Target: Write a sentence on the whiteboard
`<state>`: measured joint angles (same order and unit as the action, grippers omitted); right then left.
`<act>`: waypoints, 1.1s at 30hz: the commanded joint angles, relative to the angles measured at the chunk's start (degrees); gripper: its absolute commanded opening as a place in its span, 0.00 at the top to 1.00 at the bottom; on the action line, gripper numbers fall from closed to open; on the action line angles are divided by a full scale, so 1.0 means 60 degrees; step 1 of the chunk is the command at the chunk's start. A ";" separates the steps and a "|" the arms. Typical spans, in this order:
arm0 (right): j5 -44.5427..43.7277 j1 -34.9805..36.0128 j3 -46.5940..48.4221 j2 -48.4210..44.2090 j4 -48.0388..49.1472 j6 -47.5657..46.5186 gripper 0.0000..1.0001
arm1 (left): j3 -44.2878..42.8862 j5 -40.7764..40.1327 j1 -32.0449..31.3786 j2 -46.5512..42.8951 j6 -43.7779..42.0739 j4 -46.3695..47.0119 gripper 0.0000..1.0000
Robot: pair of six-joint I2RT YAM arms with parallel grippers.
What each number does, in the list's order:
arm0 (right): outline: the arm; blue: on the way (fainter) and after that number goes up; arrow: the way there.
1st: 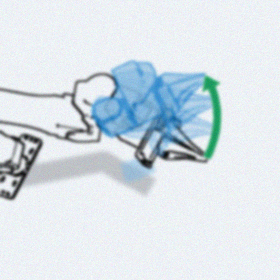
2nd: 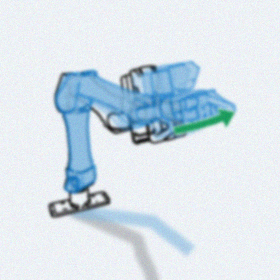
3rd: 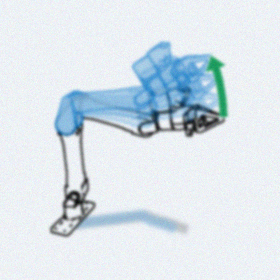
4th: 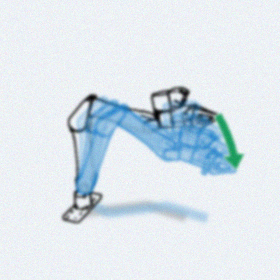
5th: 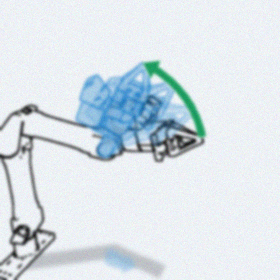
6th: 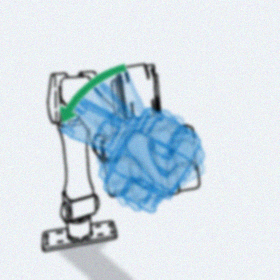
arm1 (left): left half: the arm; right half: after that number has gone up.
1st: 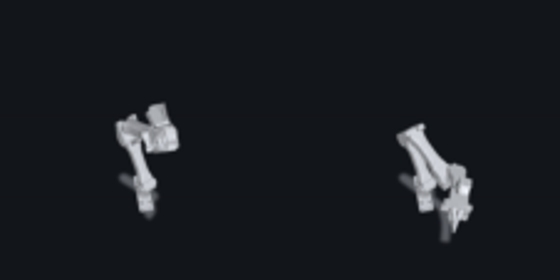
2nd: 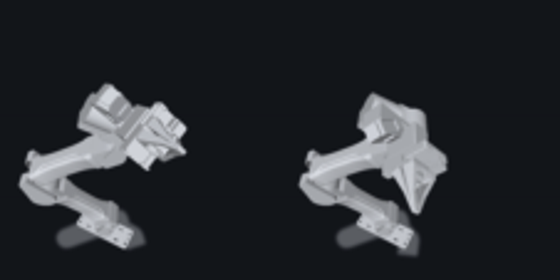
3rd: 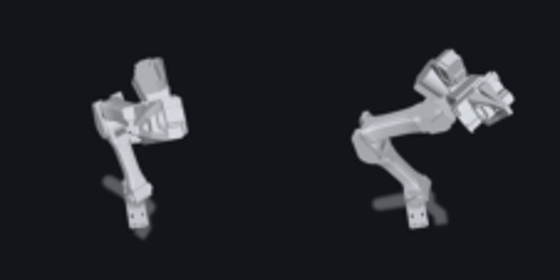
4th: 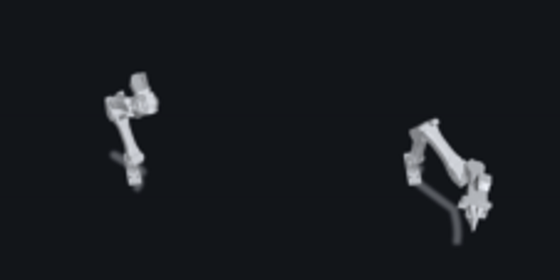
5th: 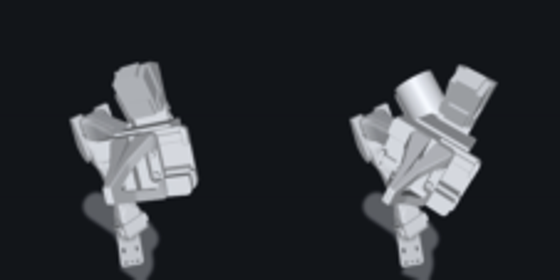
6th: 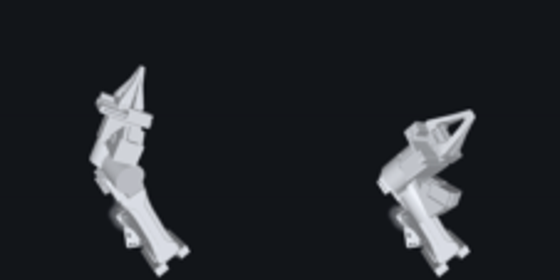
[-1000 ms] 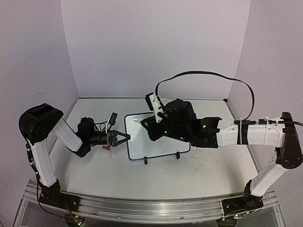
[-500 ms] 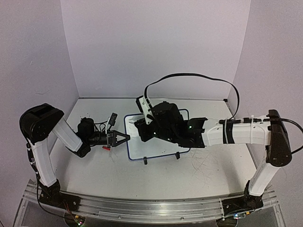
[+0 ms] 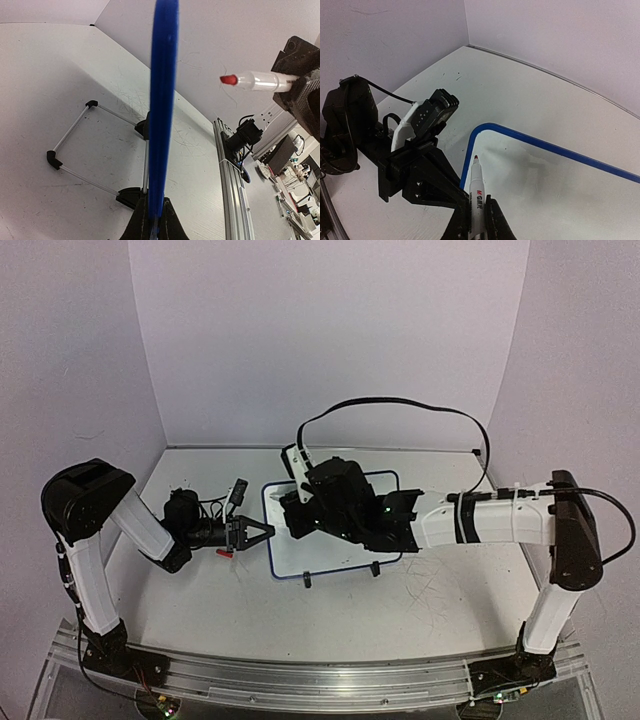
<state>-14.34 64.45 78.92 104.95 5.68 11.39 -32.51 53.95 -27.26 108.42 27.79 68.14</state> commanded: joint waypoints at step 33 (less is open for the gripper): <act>-0.0528 0.0055 0.0748 0.0675 0.0281 0.0084 1.00 | 0.0188 0.0194 0.0045 -0.0057 -0.0003 0.0143 1.00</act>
<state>-15.99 64.45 81.03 107.77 6.21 11.42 -32.18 53.95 -27.17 108.42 27.15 68.20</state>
